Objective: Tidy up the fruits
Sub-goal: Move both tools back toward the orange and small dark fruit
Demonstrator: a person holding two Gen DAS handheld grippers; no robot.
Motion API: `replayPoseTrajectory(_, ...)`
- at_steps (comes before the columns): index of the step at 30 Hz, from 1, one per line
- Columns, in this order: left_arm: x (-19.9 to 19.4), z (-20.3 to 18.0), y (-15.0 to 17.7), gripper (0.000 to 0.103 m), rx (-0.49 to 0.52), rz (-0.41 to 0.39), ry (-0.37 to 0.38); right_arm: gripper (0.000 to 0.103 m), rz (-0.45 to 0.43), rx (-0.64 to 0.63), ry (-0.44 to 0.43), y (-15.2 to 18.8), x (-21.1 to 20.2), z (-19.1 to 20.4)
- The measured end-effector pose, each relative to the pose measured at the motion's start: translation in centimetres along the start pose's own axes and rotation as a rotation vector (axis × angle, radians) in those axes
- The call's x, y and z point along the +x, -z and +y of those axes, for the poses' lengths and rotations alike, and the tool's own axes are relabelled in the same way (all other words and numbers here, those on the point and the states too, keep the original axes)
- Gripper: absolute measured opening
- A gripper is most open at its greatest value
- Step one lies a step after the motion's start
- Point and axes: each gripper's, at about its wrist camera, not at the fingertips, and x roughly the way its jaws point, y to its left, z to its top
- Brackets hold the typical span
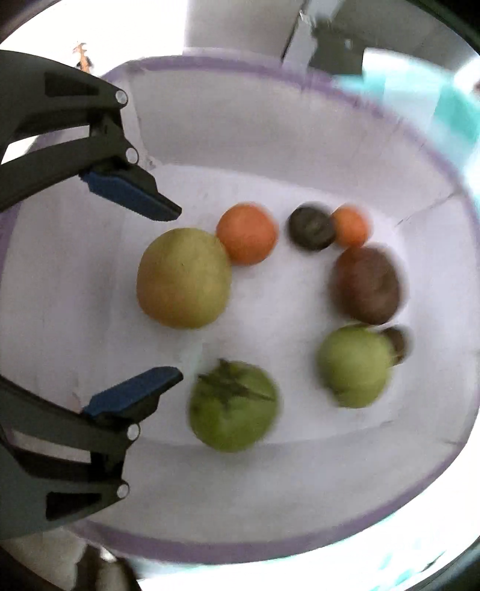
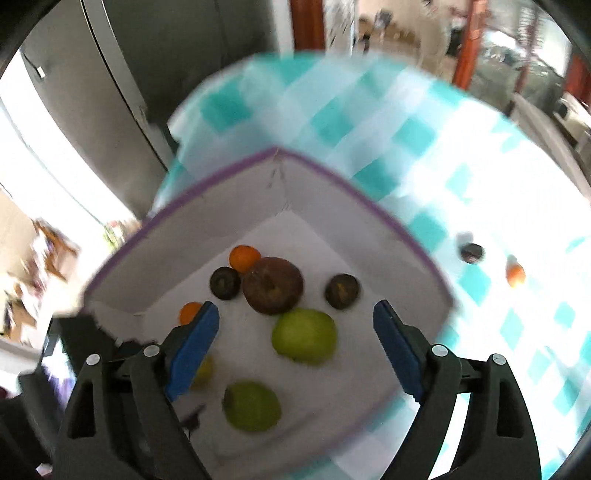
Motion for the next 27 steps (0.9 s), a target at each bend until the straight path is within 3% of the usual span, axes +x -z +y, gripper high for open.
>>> replayPoseTrajectory(1,-1.0,-0.1,0.2,0.081,-0.032,-0.047,-0.038,0.087,-0.055,0.025,-0.011,1.8,-2.7,-1.3)
replayPoseTrajectory(3,-5.0,-0.5,0.7,0.083,-0.135,-0.213,-0.143,0.088,-0.115,0.062,-0.013,3.6,-5.6,-3.3)
replayPoseTrajectory(4,-7.0,-0.9,0.8,0.087,-0.180,-0.293,-0.163,0.088,-0.136,0.079,-0.010,5.1,-6.9,-4.2)
replayPoseTrajectory(5,-9.4,-2.0,1.1,0.100,-0.232,-0.393,-0.179,0.088,-0.149,0.096,-0.001,6.2,-7.9,-5.5)
replayPoseTrajectory(7,-12.9,-3.9,1.4,0.101,-0.290,-0.536,-0.207,0.088,-0.159,0.145,0.035,10.1,-9.6,-8.6)
replayPoseTrajectory(8,-14.6,-6.7,1.4,0.101,-0.303,-0.605,-0.206,0.088,-0.155,0.169,0.047,11.3,-10.2,-9.5)
replayPoseTrajectory(9,-15.7,-8.3,1.8,0.101,-0.296,-0.640,-0.187,0.088,-0.147,0.196,0.055,12.6,-10.3,-10.6)
replayPoseTrajectory(12,-17.1,-14.2,2.5,0.101,-0.258,-0.635,-0.130,0.088,-0.123,0.271,0.073,16.7,-10.7,-13.6)
replayPoseTrajectory(18,-13.6,-24.3,4.1,0.101,-0.080,-0.493,-0.024,0.088,-0.096,0.343,0.111,22.4,-11.4,-17.3)
replayPoseTrajectory(22,-11.7,-26.5,4.1,0.101,-0.024,-0.475,-0.021,0.088,-0.085,0.365,0.132,24.4,-11.6,-19.2)
replayPoseTrajectory(27,-10.0,-26.8,1.6,0.101,-0.012,-0.403,-0.015,0.088,-0.070,0.390,0.159,25.1,-11.0,-20.8)
